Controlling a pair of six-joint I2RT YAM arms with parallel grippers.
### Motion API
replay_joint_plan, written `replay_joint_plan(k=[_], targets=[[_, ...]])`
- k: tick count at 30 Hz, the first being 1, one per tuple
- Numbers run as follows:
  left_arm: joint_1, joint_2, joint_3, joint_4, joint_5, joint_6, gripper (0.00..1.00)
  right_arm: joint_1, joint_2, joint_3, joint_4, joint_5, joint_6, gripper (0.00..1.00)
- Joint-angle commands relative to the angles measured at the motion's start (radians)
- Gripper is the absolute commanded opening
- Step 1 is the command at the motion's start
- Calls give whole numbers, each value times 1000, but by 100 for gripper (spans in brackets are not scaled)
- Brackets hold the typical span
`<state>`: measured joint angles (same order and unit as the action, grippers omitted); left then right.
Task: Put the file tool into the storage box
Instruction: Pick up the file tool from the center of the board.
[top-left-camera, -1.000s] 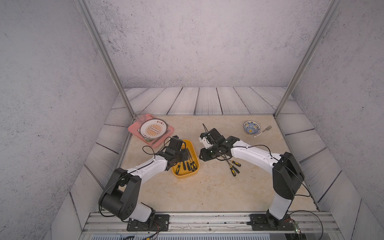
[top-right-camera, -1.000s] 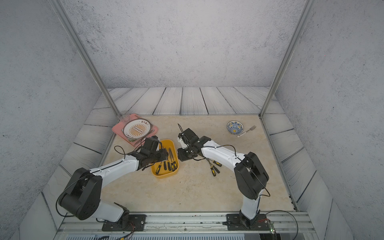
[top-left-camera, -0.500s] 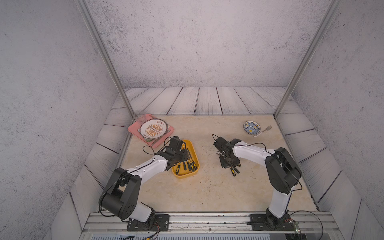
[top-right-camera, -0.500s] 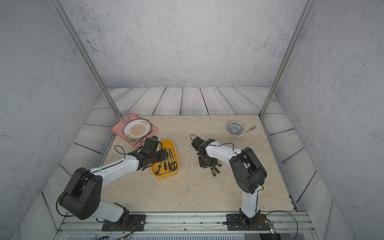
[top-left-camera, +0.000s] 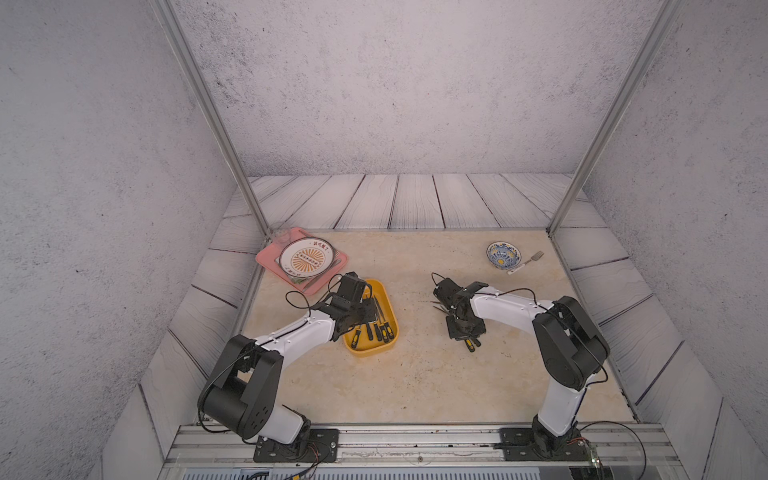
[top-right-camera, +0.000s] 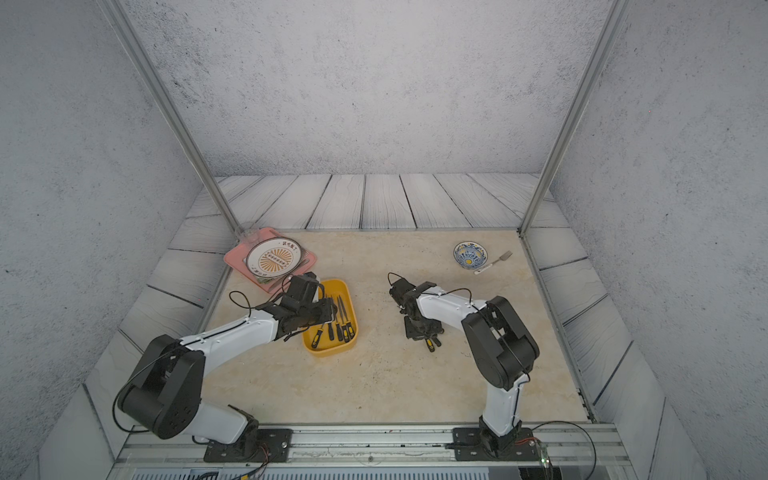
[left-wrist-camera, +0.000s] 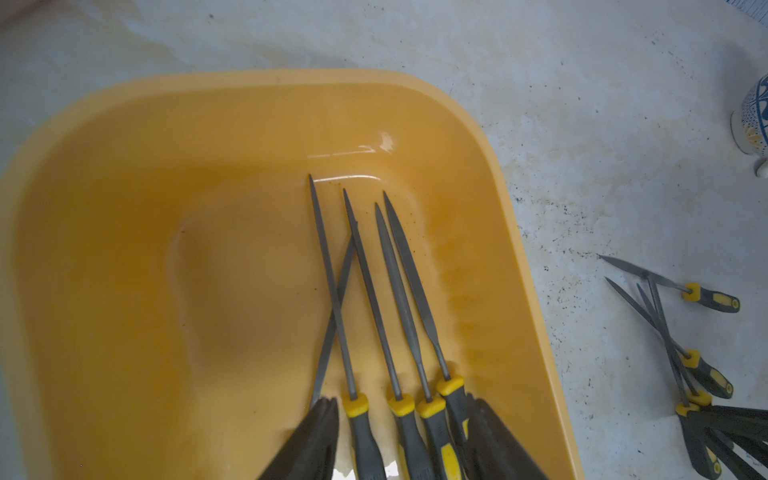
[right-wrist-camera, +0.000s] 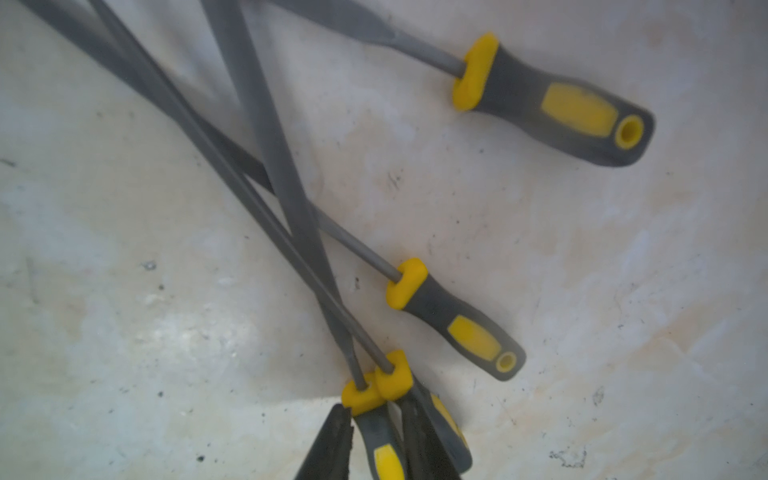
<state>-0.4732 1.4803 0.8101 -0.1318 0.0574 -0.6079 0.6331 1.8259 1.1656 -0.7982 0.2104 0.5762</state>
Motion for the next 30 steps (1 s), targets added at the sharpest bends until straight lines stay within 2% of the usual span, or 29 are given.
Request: replay_joint_plan(k=[1,9,24,26,30], targets=[[1,11,23,-12,5,1,54,0,64,-59,17,-160,19,25],[1,7,21,-18,-1,3,54,-1,72,-96,19,-224,13,26],[1,14,21,-14,6,-6,54,2,23,-182,29,-247,27,26],[1,14,21,-12,9,-6,54,4,26,-176,38,-247,25,24],[1,14,22,4,35,-4,55,6,0,-150,100,-283,10,10]])
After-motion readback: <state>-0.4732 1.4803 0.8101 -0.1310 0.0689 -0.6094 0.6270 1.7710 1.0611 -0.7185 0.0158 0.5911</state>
